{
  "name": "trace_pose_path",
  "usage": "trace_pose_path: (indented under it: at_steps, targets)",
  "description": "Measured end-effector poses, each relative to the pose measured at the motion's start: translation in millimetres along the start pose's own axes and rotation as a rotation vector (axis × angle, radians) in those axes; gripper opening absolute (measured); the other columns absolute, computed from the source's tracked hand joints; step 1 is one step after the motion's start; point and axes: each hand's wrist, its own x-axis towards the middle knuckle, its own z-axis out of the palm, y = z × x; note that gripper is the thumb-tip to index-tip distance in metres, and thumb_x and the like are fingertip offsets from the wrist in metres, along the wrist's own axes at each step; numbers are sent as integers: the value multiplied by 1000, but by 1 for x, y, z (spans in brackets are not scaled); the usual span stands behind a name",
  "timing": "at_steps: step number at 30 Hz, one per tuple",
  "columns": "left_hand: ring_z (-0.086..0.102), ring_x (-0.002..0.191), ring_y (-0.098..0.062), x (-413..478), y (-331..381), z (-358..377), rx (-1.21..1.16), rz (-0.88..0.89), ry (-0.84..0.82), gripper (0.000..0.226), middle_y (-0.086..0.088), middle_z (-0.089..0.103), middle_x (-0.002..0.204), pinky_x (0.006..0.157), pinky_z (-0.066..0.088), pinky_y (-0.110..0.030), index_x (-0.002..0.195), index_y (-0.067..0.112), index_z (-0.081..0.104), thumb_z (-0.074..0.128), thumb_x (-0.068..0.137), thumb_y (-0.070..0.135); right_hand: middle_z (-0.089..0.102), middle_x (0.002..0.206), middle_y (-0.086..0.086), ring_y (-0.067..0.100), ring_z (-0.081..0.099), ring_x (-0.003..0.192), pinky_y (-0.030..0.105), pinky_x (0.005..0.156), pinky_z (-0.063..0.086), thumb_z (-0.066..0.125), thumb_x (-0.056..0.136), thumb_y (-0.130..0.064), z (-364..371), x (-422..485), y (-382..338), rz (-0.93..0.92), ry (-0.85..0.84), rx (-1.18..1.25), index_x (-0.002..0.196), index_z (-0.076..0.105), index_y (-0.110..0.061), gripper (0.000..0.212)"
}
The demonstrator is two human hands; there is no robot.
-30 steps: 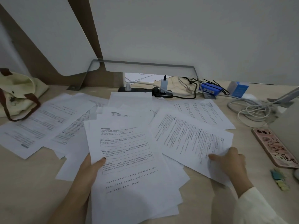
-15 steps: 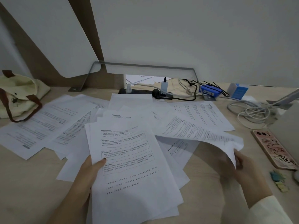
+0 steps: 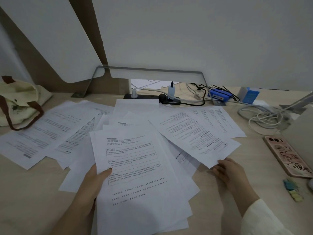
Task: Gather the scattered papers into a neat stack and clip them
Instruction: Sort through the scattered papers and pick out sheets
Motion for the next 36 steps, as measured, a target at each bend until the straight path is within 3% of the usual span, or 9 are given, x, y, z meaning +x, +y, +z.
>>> trace_pose_path:
  at_steps: [5, 8, 16, 20, 24, 26, 28, 32, 36]
  targets:
    - [59, 96, -22, 1, 1, -1, 1, -15, 8, 39, -5, 61, 111, 87, 43, -37, 129, 15, 51, 53, 91, 6, 55, 83, 10, 13, 62, 66, 17, 40, 52, 38, 95, 1, -3, 6, -5, 103, -3, 434, 88, 52, 1, 16]
    - [60, 99, -25, 0, 3, -1, -10, -32, -13, 39, -5, 63, 110, 88, 45, -38, 129, 14, 51, 52, 91, 6, 53, 83, 8, 12, 67, 56, 16, 40, 51, 39, 94, 0, -6, 4, -7, 152, -77, 454, 84, 52, -1, 17]
    - [69, 94, -22, 0, 13, -8, -299, -105, -159, 24, -4, 73, 106, 81, 55, -34, 106, 18, 64, 45, 94, 22, 53, 60, 10, 9, 53, 41, 18, 39, 46, 49, 80, 5, -4, -8, -21, 124, -524, -186, 78, 55, 3, 6]
    - [59, 106, -28, 1, 25, -10, -354, -152, -132, 48, -11, 64, 118, 83, 46, -41, 122, 16, 58, 34, 94, 46, 50, 68, 16, 23, 49, 59, 26, 59, 40, 54, 85, -1, -3, 7, -31, 39, -577, -807, 74, 56, 2, 11]
    - [54, 119, -28, 7, 29, -17, -299, -250, -175, 69, -11, 59, 127, 86, 42, -37, 133, 13, 48, 22, 91, 61, 36, 64, 4, 16, 35, 58, 22, 54, 31, 44, 84, 6, 14, 28, -45, -131, -479, -1336, 65, 37, -9, 25]
    - [67, 102, -22, 10, 32, -17, -382, -206, -216, 62, -7, 70, 112, 82, 48, -38, 123, 18, 56, 28, 88, 61, 37, 64, 0, 14, 34, 57, 21, 54, 29, 38, 86, 5, 26, 36, -49, -298, -406, -1518, 60, 33, -13, 32]
    - [71, 87, -16, 13, 34, -15, -380, -140, -190, 43, -2, 75, 98, 77, 56, -36, 109, 23, 63, 33, 92, 50, 45, 71, 0, 15, 42, 63, 22, 57, 33, 35, 90, 1, 41, 39, -51, -474, -311, -1625, 68, 43, -14, 28]
    - [64, 106, -22, 20, 35, -13, -359, -171, -261, 35, -4, 69, 117, 100, 42, -41, 115, 22, 62, 46, 89, 39, 60, 105, 16, 30, 51, 102, 36, 79, 43, 35, 92, -1, 83, 37, -46, -755, -180, -1642, 117, 55, -6, 32]
    - [69, 100, -17, 18, 34, -7, -101, -154, -254, 38, -1, 71, 113, 85, 53, -31, 120, 20, 61, 59, 84, 33, 57, 115, 14, 28, 45, 110, 33, 85, 39, 36, 92, 0, 131, 30, -27, -970, -230, -1530, 122, 53, -8, 35]
